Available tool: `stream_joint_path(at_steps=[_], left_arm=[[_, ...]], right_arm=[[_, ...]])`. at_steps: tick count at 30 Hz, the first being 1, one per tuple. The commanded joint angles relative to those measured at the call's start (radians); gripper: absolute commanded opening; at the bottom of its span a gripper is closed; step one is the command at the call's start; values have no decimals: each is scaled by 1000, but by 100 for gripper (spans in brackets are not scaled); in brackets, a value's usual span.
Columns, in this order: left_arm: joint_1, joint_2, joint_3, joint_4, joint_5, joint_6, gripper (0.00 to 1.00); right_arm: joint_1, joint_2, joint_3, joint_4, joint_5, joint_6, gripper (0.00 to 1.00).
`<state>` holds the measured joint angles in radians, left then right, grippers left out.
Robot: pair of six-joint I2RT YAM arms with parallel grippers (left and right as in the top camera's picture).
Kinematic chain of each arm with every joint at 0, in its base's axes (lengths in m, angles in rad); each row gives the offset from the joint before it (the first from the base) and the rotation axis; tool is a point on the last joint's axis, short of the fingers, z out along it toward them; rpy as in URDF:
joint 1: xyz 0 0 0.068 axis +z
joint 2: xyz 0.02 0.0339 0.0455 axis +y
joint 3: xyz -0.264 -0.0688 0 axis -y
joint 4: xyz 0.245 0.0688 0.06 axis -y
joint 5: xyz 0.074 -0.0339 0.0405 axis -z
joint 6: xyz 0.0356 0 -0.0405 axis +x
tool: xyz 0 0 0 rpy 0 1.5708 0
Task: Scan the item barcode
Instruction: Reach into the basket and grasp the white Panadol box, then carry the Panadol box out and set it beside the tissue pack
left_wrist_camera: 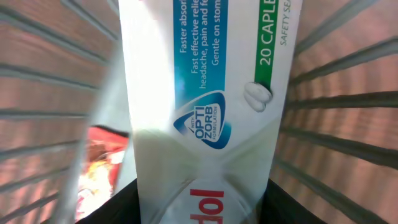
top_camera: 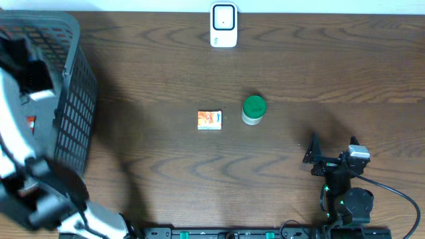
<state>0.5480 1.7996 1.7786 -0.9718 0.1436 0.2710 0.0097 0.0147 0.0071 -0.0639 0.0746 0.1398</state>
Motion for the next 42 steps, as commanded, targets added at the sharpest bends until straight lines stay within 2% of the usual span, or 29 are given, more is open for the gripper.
stream_joint_path(at_steps=[1, 4, 7, 13, 15, 17, 23, 29, 32, 35, 40, 42], left_arm=[[1, -130, 8, -21, 5, -61, 52], [0, -251, 8, -38, 18, -67, 52], [0, -371, 8, -48, 115, -67, 52], [-28, -546, 8, -72, 479, -68, 52], [-74, -578, 7, -90, 612, -67, 52], [-139, -593, 7, -116, 674, -67, 52], [-408, -579, -35, -160, 670, -66, 52], [-642, -512, -185, -129, 400, -67, 52], [-688, -463, -260, -119, 308, -62, 52], [-705, -412, -331, -114, 254, -5, 53], [-706, -329, -459, -43, 251, 202, 56], [-706, -296, -497, 10, 252, 235, 56]], right_arm=[[3, -7, -2, -4, -1, -14, 99], [3, -7, -2, -4, -1, -14, 99], [3, -7, -2, -4, -1, -14, 99], [3, -7, -2, -4, -1, -14, 99], [3, -7, -2, -4, -1, -14, 99], [3, -7, -2, -4, -1, -14, 99], [3, -7, -2, -4, -1, -14, 99], [3, -7, -2, -4, -1, -14, 99], [3, -7, -2, -4, -1, -14, 99], [3, -7, -2, -4, -1, -14, 99], [3, -7, -2, -4, -1, -14, 99], [3, -7, -2, -4, -1, -14, 99]])
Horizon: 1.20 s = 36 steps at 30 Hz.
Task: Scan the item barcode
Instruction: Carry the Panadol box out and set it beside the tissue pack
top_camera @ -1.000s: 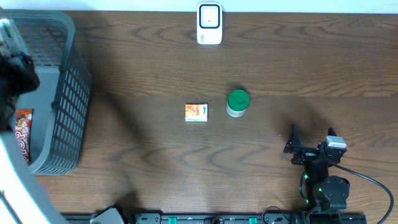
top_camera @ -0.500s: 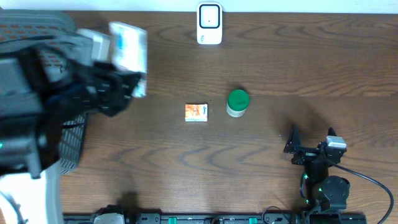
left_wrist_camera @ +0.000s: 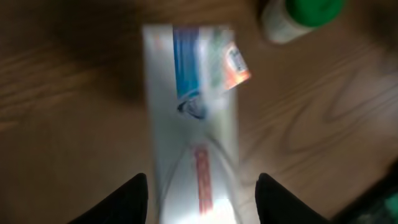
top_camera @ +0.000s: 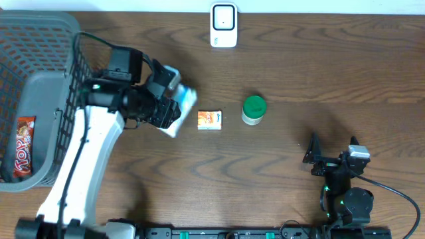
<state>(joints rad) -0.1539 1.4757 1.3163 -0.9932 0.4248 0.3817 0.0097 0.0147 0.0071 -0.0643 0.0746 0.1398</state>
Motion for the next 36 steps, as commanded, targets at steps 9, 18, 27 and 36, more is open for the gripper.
stream_joint_path(at_steps=[9, 18, 27, 36], left_arm=[[-5, 211, -85, 204, -26, 130, 56], [-5, 263, -82, 247, -27, 123, 57], [-3, 21, 78, 137, -148, 4, 93], [172, -309, 279, 135, -525, -419, 98]], right_arm=[[3, -7, -2, -4, -1, -14, 99], [3, -7, -2, -4, -1, -14, 99], [3, -7, -2, -4, -1, -14, 99], [3, -7, -2, -4, -1, -14, 99]])
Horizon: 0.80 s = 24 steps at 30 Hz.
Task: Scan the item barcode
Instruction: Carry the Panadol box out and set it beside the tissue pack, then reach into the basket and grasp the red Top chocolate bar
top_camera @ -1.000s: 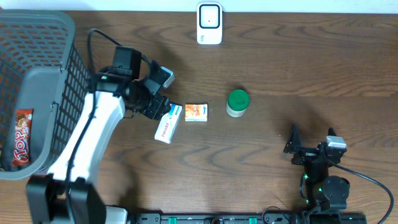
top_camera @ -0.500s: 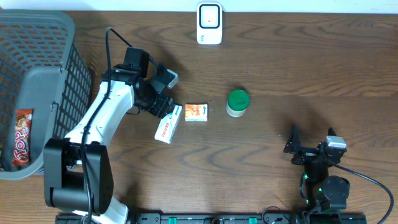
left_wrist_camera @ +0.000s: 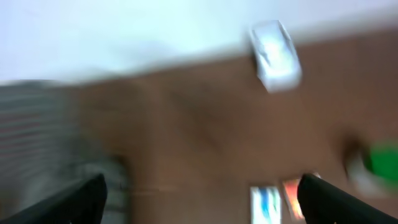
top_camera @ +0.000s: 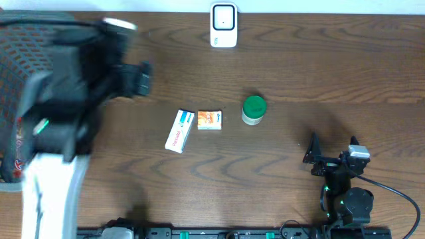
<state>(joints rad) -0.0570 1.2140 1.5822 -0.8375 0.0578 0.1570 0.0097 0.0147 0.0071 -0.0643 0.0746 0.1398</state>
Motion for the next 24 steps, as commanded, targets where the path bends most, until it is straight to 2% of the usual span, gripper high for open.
stream_joint_path(at_steps=[1, 5, 10, 12, 16, 18, 24], left_arm=[[117, -69, 13, -27, -177, -237, 98], [317, -112, 13, -96, -295, -414, 98], [558, -87, -4, -161, -334, -439, 98], [618, -66, -30, -156, -332, -385, 98], [681, 11, -82, -148, -332, -99, 98], [700, 56, -109, -158, -332, 6, 98], [736, 191, -182, -143, -332, 54, 98]], right_arm=[[3, -7, -2, -4, -1, -14, 99], [3, -7, -2, -4, -1, -14, 99], [3, -7, -2, -4, -1, -14, 99], [3, -7, -2, -4, -1, -14, 99], [3, -7, -2, -4, -1, -14, 99], [3, -7, -2, -4, -1, -14, 99], [3, -7, -2, -4, -1, -14, 99]])
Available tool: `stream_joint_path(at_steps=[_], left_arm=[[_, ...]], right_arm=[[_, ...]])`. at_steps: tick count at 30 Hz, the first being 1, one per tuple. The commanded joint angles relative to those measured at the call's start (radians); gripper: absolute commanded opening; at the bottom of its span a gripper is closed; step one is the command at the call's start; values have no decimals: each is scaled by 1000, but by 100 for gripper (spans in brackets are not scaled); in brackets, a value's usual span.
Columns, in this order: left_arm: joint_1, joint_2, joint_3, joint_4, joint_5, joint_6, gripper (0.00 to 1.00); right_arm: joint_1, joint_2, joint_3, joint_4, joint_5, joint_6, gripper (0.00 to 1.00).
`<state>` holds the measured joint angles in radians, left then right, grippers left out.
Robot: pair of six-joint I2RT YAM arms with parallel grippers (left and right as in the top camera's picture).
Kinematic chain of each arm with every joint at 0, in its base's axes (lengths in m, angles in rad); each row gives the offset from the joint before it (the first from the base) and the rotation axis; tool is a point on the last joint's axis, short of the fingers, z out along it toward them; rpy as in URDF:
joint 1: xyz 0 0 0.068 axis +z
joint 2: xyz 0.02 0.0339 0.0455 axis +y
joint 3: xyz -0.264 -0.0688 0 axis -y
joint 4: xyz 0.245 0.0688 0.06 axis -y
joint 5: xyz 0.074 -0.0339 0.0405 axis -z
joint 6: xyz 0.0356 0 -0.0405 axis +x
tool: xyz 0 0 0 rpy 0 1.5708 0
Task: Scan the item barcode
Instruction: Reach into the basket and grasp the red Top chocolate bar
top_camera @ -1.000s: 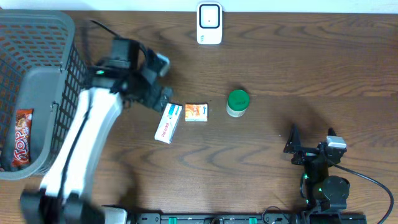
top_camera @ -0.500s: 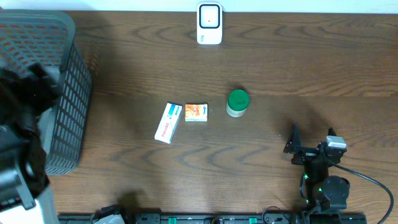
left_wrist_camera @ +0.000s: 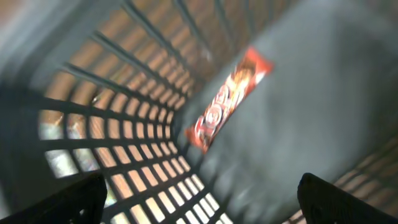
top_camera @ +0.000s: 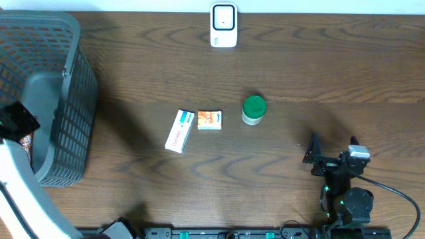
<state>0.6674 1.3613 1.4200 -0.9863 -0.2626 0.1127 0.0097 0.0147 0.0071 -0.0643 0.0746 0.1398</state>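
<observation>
A white medicine box [top_camera: 180, 131] lies flat on the table, just left of a small orange box [top_camera: 210, 119] and a green-lidded jar [top_camera: 254, 109]. The white scanner [top_camera: 224, 25] stands at the far edge. My left gripper [left_wrist_camera: 199, 208] is open and empty inside the grey basket [top_camera: 66, 99], its fingers [left_wrist_camera: 62, 199] wide apart; the overhead view has it [top_camera: 16, 119] at the basket's left side. A red snack bar [left_wrist_camera: 227, 102] lies on the basket floor ahead of it. The right gripper [top_camera: 312, 151] is parked at the front right, touching nothing.
The basket's slatted walls [left_wrist_camera: 143, 162] stand close around the left gripper. The right arm's base and cable [top_camera: 348, 202] take up the front right corner of the table.
The left arm has moved from beside the basket's right wall to the basket's left side. Its camera now looks into the basket at the snack bar. The items on the table are unmoved.
My left gripper was first shut on the white medicine box inside the basket. Then it held the box over the table next to the orange box. Later the box lay on the table and the gripper was empty; now the gripper is in the basket again.
</observation>
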Motion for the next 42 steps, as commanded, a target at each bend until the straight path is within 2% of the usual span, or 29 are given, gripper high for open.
stream_joint_path(at_steps=[1, 7, 16, 24, 30, 34, 39, 42], left_arm=[[11, 66, -24, 8, -11, 120, 98], [11, 222, -25, 39, -12, 303, 98], [31, 447, -25, 133, 49, 294, 98], [103, 555, -25, 211, 62, 298, 100], [188, 592, -25, 245, 289, 298, 97], [225, 616, -25, 247, 326, 309, 96], [229, 665, -25, 250, 327, 329, 88], [226, 695, -25, 251, 327, 329, 78]], right_arm=[[3, -7, -2, -4, -1, -14, 99], [3, -7, -2, -4, -1, -14, 99], [3, -7, -2, -4, -1, -14, 99], [3, -7, -2, -4, -1, -14, 99], [3, -7, -2, -4, -1, -14, 99], [3, -7, -2, -4, -1, -14, 99], [3, -7, -2, -4, -1, -14, 99], [3, -7, -2, -4, -1, -14, 99]])
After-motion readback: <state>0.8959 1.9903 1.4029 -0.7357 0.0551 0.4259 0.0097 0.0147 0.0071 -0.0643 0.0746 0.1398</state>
